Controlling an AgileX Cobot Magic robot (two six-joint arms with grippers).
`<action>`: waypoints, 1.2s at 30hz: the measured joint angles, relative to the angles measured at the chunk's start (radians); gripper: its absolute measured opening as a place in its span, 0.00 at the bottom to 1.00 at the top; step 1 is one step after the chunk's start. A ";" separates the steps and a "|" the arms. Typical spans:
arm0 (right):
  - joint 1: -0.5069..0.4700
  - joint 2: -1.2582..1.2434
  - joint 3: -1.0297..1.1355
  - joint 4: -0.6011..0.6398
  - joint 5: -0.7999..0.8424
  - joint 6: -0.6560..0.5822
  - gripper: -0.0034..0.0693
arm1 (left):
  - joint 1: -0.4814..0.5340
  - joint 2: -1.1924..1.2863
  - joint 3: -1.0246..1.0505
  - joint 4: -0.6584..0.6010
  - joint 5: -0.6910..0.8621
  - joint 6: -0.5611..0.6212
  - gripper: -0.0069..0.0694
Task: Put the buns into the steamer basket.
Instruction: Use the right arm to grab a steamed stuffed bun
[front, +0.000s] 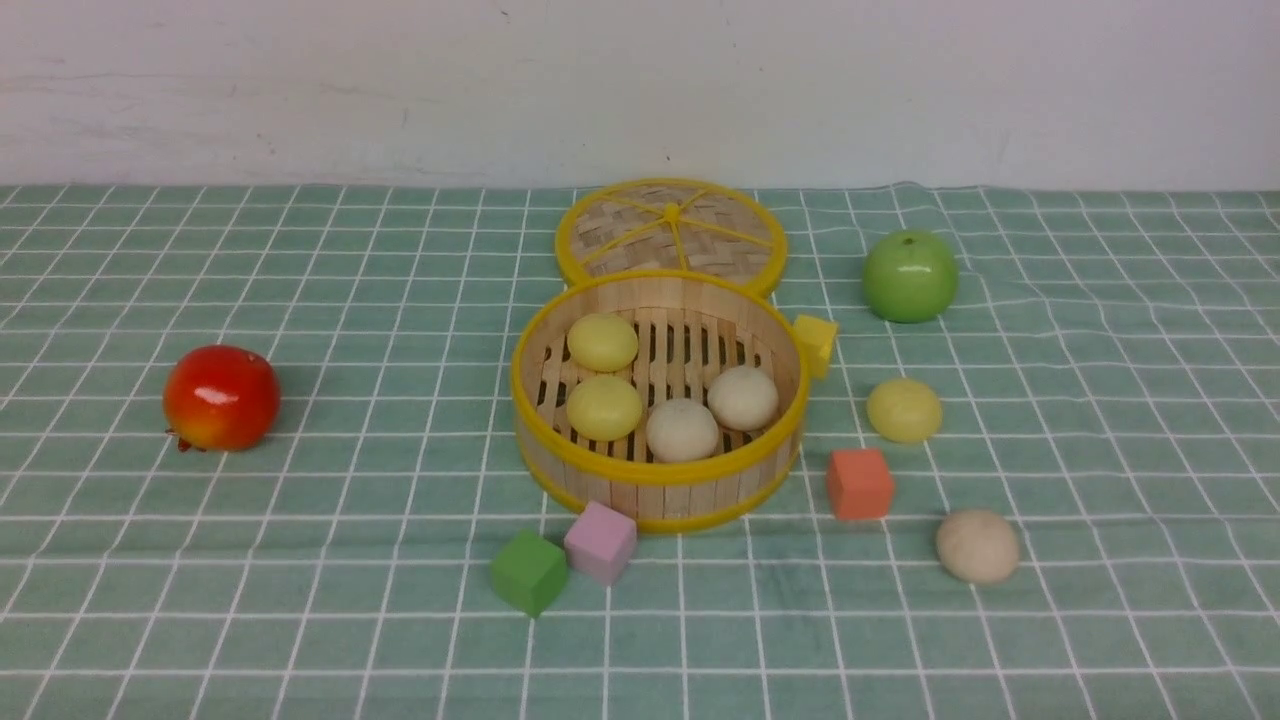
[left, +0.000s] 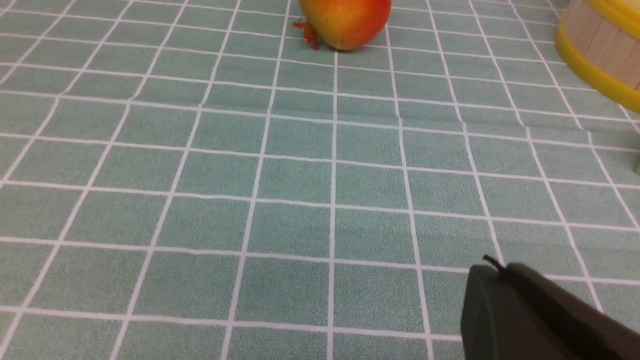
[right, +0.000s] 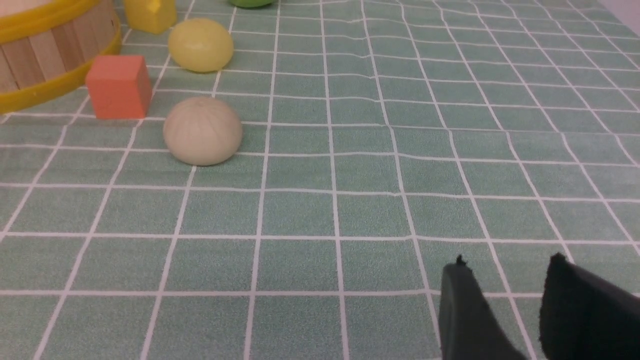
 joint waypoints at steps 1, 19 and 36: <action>0.000 0.000 0.000 0.000 0.000 0.000 0.37 | 0.000 0.000 0.000 -0.001 0.000 0.001 0.09; 0.000 0.000 0.000 0.000 0.000 0.000 0.37 | 0.000 0.000 0.000 -0.020 -0.004 0.001 0.10; 0.000 0.000 0.000 0.000 0.000 0.000 0.37 | 0.000 0.000 0.000 -0.022 -0.004 0.001 0.11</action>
